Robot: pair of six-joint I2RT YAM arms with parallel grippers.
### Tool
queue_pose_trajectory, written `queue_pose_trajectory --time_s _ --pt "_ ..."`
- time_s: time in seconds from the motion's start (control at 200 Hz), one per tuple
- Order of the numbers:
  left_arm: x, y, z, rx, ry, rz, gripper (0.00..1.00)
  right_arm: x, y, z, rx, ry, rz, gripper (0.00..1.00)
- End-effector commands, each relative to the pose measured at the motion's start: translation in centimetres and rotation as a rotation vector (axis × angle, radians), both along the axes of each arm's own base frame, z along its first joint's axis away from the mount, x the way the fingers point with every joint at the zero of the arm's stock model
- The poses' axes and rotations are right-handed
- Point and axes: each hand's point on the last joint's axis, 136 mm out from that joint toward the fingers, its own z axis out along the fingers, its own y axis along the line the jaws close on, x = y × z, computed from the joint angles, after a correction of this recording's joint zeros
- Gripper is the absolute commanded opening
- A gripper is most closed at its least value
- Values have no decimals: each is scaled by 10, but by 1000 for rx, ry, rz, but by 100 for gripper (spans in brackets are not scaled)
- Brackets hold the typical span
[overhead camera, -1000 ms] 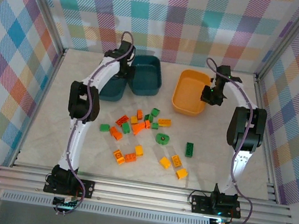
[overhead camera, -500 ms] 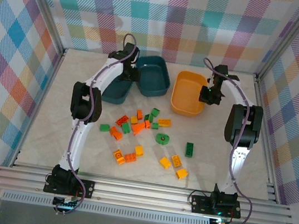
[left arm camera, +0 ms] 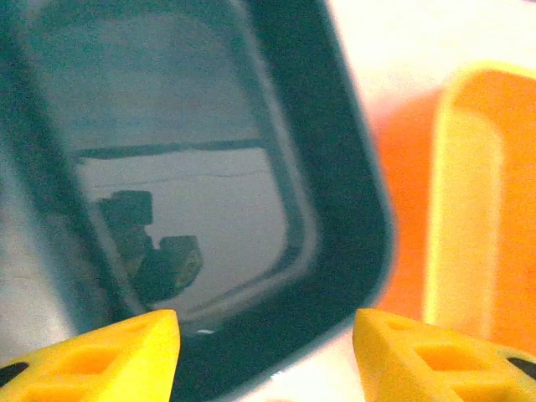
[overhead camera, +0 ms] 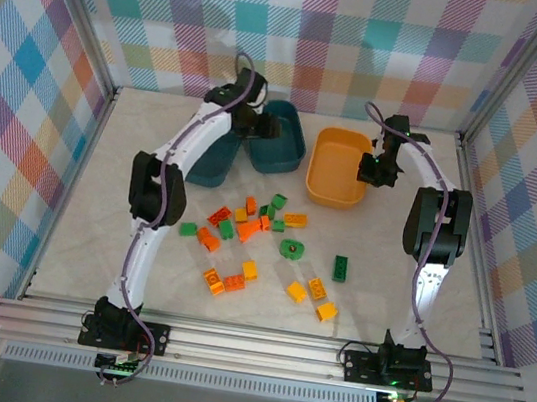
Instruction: Sort the legos into containers by color
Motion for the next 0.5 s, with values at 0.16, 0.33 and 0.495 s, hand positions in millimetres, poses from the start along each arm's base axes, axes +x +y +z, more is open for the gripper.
queue_pose_trajectory --time_s 0.16,0.33,0.495 --pt "-6 -58 -18 -84 24 -64 55 -8 3 0 9 3 -15 5" --pt "-8 -56 -33 -54 47 -64 53 -14 2 0 5 6 -11 5" --pt "-15 -58 -41 -62 78 -87 49 -19 0 -2 -1 12 -13 5"
